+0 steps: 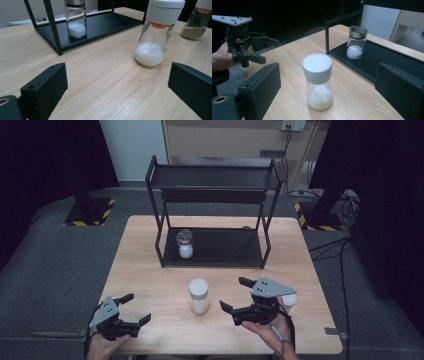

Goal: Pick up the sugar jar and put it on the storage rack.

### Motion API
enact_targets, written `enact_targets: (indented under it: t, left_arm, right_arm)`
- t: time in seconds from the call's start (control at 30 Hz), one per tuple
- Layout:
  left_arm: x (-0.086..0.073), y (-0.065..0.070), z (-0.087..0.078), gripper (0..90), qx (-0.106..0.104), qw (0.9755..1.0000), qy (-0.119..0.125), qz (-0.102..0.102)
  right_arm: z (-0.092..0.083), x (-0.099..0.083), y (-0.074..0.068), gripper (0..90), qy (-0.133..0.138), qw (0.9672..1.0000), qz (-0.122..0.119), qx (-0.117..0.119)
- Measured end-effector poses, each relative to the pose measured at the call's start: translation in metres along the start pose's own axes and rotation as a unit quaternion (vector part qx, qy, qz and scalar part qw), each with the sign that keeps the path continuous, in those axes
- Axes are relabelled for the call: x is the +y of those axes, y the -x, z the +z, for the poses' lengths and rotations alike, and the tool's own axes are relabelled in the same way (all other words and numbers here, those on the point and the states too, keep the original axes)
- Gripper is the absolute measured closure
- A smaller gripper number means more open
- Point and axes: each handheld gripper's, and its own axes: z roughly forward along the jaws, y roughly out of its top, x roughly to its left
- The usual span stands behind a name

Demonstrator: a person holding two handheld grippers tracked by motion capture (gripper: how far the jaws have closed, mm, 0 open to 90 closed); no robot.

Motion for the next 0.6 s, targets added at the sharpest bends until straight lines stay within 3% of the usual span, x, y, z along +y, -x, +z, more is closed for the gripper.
enact_targets:
  t: [0.33,0.6]
  left_arm:
    - [0.000,0.000,-0.001,1.5,0.000,1.0000,0.000,0.000]
    - [0.000,0.000,-0.001,1.5,-0.001,1.0000,0.000,0.001]
  right_arm:
    - [0.041,0.009,0.000,8.0,-0.020,0.9994,0.002,0.030]
    - [0.068,0.010,-0.002,9.8,-0.037,0.9988,0.001,0.031]
